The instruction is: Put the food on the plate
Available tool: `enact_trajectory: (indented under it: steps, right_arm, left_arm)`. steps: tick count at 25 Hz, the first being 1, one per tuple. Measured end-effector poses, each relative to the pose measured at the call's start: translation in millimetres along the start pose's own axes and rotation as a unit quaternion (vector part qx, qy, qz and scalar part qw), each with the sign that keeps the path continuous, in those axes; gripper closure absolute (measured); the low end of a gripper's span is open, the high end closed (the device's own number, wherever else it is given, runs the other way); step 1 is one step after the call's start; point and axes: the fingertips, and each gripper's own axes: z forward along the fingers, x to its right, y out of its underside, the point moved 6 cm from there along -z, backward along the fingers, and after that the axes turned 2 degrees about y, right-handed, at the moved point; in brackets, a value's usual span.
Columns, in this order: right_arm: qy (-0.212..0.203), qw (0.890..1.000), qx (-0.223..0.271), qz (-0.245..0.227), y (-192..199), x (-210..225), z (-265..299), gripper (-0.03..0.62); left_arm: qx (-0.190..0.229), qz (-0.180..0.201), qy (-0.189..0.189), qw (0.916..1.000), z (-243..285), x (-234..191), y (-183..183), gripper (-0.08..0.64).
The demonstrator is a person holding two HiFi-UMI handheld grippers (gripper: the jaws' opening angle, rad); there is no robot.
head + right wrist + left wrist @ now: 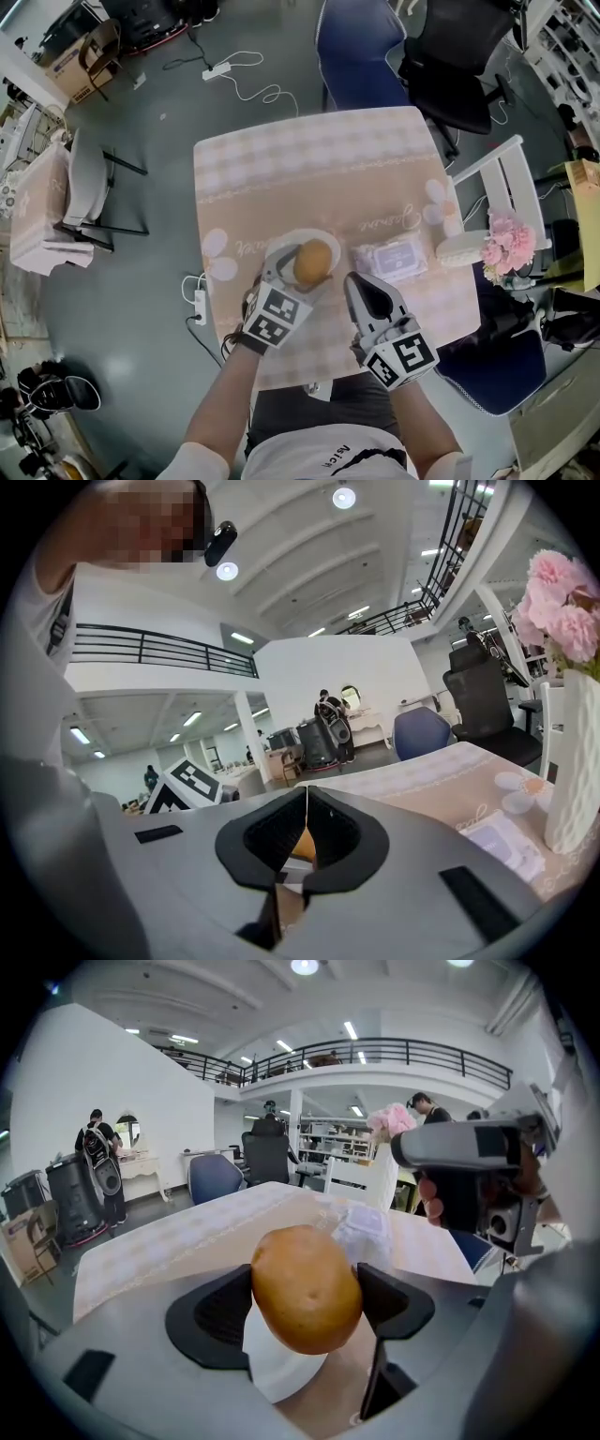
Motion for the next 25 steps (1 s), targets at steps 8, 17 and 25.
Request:
enact_trajectory:
  steps: [8,17,25]
  right_arm:
    - [0.001,1.0,0.004,0.009,12.3,8.6,6.6,0.575]
    - [0.007,1.0,0.003,0.014,20.5,15.4,5.6,0.575]
    - [0.006,1.0,0.0,0.015,16.8,16.7,2.8,0.575]
  left_arm:
    - [-0.034,0.004,-0.001,0.9994,24.1,-9.4,17.0,0.209]
    - [-0.06,0.021,0.006,0.9979,45.3,-10.5,28.4,0.209]
    - [-0.039,0.021,0.005,0.999,44.9,-12.6,25.0,0.209]
